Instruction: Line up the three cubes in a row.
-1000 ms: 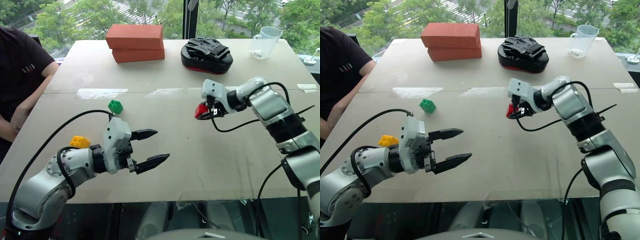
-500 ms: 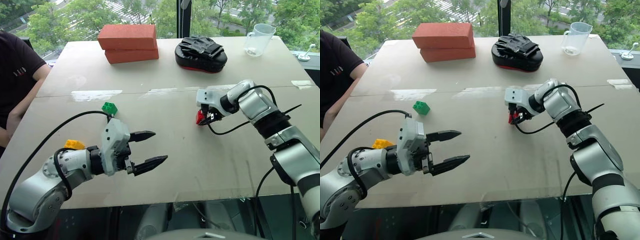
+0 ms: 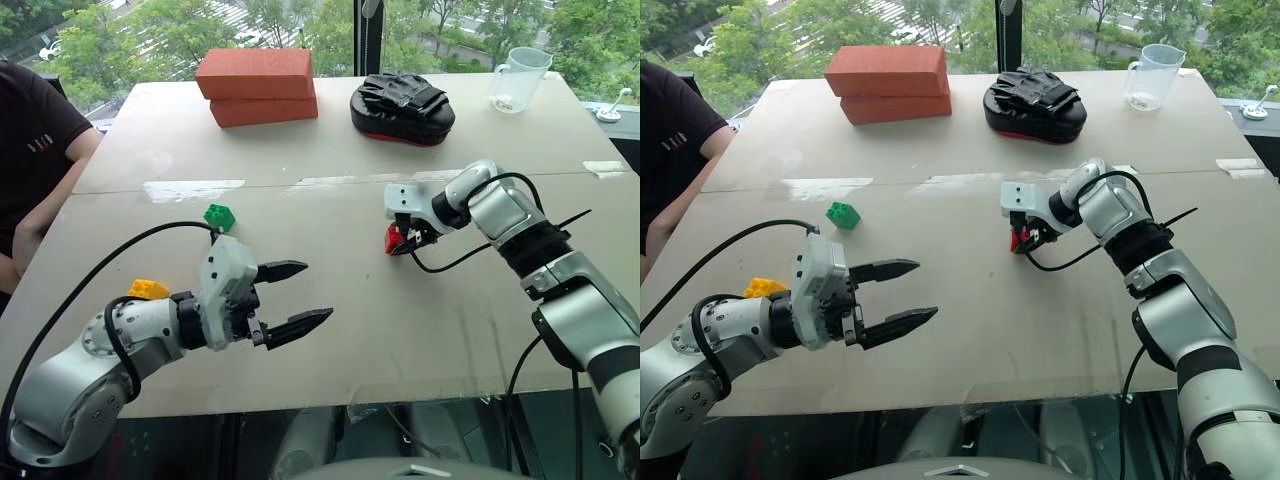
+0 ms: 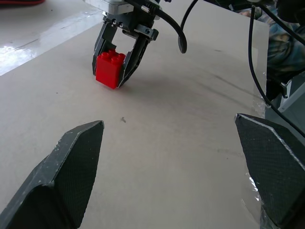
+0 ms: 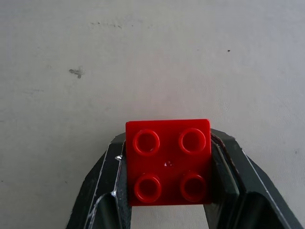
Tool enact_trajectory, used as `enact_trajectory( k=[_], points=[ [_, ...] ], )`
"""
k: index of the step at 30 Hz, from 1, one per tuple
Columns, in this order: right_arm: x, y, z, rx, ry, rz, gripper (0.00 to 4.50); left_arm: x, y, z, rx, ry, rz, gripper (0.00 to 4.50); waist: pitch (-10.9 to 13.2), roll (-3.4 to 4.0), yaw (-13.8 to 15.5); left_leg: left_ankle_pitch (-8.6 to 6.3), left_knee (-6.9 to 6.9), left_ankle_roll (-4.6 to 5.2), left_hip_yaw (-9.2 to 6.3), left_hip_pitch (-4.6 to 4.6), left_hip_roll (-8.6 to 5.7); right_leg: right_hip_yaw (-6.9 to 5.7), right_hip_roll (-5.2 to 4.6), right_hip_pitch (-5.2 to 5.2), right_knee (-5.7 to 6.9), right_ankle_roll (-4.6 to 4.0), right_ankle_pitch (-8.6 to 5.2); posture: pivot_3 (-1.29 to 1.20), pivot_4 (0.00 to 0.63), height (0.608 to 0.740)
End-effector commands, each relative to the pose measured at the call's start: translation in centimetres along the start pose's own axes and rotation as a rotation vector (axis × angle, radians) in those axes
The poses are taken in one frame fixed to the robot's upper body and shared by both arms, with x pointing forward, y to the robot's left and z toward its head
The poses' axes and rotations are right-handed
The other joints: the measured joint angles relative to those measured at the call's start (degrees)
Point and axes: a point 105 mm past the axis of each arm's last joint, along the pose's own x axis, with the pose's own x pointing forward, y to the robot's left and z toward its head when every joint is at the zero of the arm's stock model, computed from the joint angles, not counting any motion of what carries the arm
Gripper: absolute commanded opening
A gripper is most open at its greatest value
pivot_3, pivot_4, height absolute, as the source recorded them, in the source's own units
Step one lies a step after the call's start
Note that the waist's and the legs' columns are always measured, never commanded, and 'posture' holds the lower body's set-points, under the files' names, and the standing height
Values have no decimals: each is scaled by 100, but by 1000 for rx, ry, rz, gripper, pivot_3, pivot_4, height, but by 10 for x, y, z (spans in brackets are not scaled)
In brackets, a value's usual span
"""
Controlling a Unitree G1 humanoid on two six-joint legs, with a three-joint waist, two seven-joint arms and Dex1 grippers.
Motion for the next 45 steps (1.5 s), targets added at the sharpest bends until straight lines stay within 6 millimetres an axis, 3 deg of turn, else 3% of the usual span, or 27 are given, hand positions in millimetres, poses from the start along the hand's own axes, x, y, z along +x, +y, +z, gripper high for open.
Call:
enact_trajectory(
  k=[1, 3, 4, 11, 18, 28, 34, 38, 41, 45],
  points=[
    [-3, -1, 7, -49, -8, 9, 3155, -2, -5, 13, 62, -16, -3, 4500, 0, 0, 0, 0, 0, 0, 0, 0, 0, 1, 0, 0, 0, 0, 0, 0, 150, 740],
    [-2, 1, 7, -62, -12, 19, 4236, -3, -4, 13, 62, -13, 5, 4500, 0, 0, -2, 0, 0, 0, 0, 0, 0, 0, 1, 0, 0, 0, 0, 0, 150, 740],
    [-2, 1, 7, -68, -14, 22, 4439, -4, -3, 14, 63, -11, 9, 4500, 0, 0, -3, 0, 0, 0, 0, 0, 0, 0, 0, 0, 0, 0, 0, 0, 150, 740],
    [-13, 7, 14, -88, -74, 40, 4439, -12, 2, 12, 45, -8, 56, 4500, 0, 0, 4, 0, 0, 0, 0, 0, 0, 1, 0, -1, 0, 0, 0, 0, 150, 740],
    [-9, 8, 13, -85, -74, 29, 4439, -11, 7, 13, 49, -14, 59, 4500, 0, 0, 7, 0, 0, -1, 0, 0, 0, 0, 0, -1, 2, 0, 0, 0, 150, 740],
    [3, 4, -7, -75, -9, -2, 4439, -11, 5, 12, 46, -17, 58, 4500, 0, 0, 7, 0, 1, -1, 1, 0, 0, 1, 0, 0, 1, 0, 0, 0, 150, 740],
    [-16, -1, 4, -65, -84, -27, 4439, -19, 14, 6, -8, -34, 137, 4500, 0, 1, -1, 0, 1, -1, 3, 3, 1, 4, 0, 0, 3, 0, 0, 0, 150, 740],
    [-31, 2, 16, -36, -180, -51, 4439, -28, 40, -3, -47, -48, 313, 4500, -1, 0, 29, -1, 1, -1, 1, 2, 1, 3, -1, 0, 2, 0, 0, 0, 150, 740],
    [-46, 1, 25, -17, -299, -119, 4439, -40, 73, -10, -57, -44, 537, 4500, -2, -1, 38, -1, 1, -1, -1, 2, 1, 1, -1, 1, 2, 0, 0, 0, 150, 740],
    [-105, 24, 74, -138, -794, -264, 4439, -65, 124, -23, -118, 16, 850, 4500, -2, -2, 79, -1, 5, -2, -15, -3, 0, -12, -4, 3, 4, 0, 0, 0, 150, 740]
  ],
)
